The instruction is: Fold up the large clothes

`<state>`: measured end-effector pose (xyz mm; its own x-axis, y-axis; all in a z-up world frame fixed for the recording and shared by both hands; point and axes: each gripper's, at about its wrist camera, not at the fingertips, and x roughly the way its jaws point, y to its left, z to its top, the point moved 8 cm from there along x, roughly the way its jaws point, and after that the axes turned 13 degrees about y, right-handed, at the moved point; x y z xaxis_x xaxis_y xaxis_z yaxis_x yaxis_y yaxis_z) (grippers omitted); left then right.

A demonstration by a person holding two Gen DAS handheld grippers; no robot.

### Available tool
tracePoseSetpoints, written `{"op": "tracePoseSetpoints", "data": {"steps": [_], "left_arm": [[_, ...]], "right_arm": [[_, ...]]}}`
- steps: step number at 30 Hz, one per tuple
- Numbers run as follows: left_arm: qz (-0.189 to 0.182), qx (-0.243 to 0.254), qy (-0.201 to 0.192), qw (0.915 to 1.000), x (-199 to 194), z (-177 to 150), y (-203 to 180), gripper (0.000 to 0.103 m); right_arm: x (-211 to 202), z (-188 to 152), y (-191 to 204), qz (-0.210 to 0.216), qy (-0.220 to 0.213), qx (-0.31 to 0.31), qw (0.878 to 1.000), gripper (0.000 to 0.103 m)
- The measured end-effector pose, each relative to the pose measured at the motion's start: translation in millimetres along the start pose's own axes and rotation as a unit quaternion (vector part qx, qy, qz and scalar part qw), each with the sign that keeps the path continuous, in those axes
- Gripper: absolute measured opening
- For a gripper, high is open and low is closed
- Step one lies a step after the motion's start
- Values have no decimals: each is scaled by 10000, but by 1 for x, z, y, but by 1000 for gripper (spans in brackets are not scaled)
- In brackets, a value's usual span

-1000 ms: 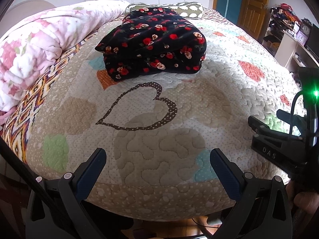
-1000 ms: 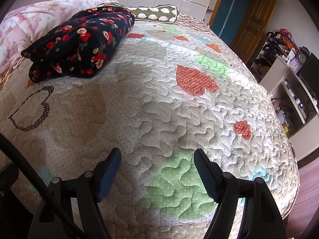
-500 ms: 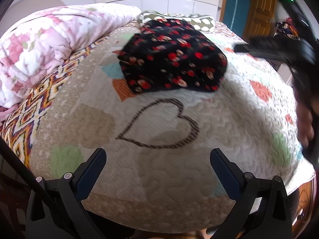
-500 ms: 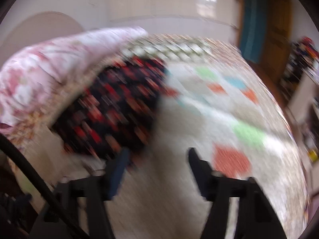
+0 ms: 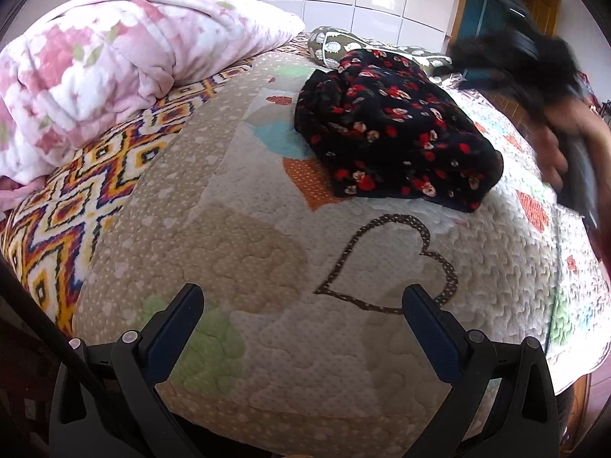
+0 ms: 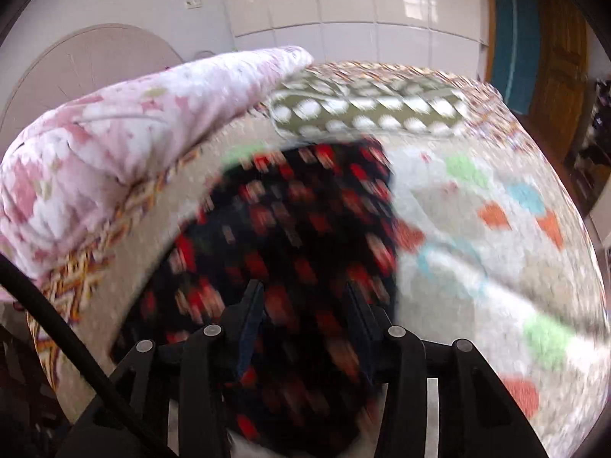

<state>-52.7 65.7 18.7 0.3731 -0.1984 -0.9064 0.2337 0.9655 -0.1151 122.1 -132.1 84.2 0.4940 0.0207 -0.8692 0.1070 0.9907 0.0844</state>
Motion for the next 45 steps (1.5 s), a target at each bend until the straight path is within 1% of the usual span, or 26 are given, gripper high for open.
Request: {"op": "tracePoseSetpoints", "data": {"steps": [2,3,4,7,8,10,11,13,15,17,19,21,23,24,25,26,27,28,30,31,32,34,36,39,43,45], "left_arm": [[48,-27,-31,10000,1,1,7,103],[71,-39,-39,10000,1,1,10,103],[101,-50,-46,9999,2,1,14,103],[240,-105,-42,9996,5,0,27,103],[266,-146,-25,9995,6,-1,32,103],[302,-232,-4,9993,8,-2,41,103],[324,-302,-4,9990,8,-3,45,103],[342,-425,9,9985,9,-4,52,103],[310,-569,11,9979,7,-4,56,103],[296,-639,-27,9975,5,-4,56,103],[297,-645,-67,9975,1,-3,53,103],[332,-621,-117,9974,-4,-2,47,103],[394,-611,-200,9972,-13,-2,41,103],[420,-608,-241,9970,-17,-2,39,103],[484,-604,-303,9965,-23,-2,35,103],[536,-594,-357,9962,-29,-2,32,103],[569,-587,-404,9958,-34,-2,30,103],[617,-572,-482,9953,-41,-2,27,103],[703,-553,-622,9940,-51,-2,21,103],[718,-543,-676,9936,-57,-2,17,103],[710,-540,-704,9935,-60,-2,15,103],[696,-539,-782,9930,-67,-2,8,103],[689,-472,-828,9931,-71,-3,-1,103],[688,-310,-810,9938,-73,-6,-22,103],[609,-12,-723,9955,-72,-13,-51,103],[573,89,-678,9960,-72,-18,-62,103]], "right_arm": [[31,36,18,-48,102,-147,9998,48],[44,47,23,-85,204,-193,9996,48],[72,61,31,-91,459,-208,9987,48],[130,75,36,-268,987,9,9948,49],[141,76,34,-316,1056,77,9939,49],[141,81,34,-337,976,182,9945,49],[135,81,34,-267,929,190,9951,49],[106,78,30,15,642,303,9975,49],[65,61,24,292,293,458,9981,50],[38,41,23,306,119,386,9987,55],[18,11,21,137,-22,270,9995,57],[9,-24,14,-192,-162,258,9994,60],[15,-52,4,-377,-123,311,9987,62],[24,-64,4,-432,-40,228,9988,63],[27,-73,4,-591,22,76,9982,63],[23,-79,4,-776,-6,-78,9969,63],[15,-84,6,-875,-111,-219,9959,63],[4,-90,8,-756,-203,-241,9966,63],[-17,-105,8,-375,-280,-138,9988,71],[-25,-116,5,-251,-279,-46,9993,74],[-32,-127,1,-215,-254,43,9994,74],[-44,-153,-12,-376,-170,182,9990,74],[-54,-176,-26,-672,-124,268,9973,74],[-66,-203,-42,-858,-41,468,9952,74],[-79,-227,-60,-1000,40,710,9924,74],[-85,-235,-62,-1106,31,709,9913,74]]}}
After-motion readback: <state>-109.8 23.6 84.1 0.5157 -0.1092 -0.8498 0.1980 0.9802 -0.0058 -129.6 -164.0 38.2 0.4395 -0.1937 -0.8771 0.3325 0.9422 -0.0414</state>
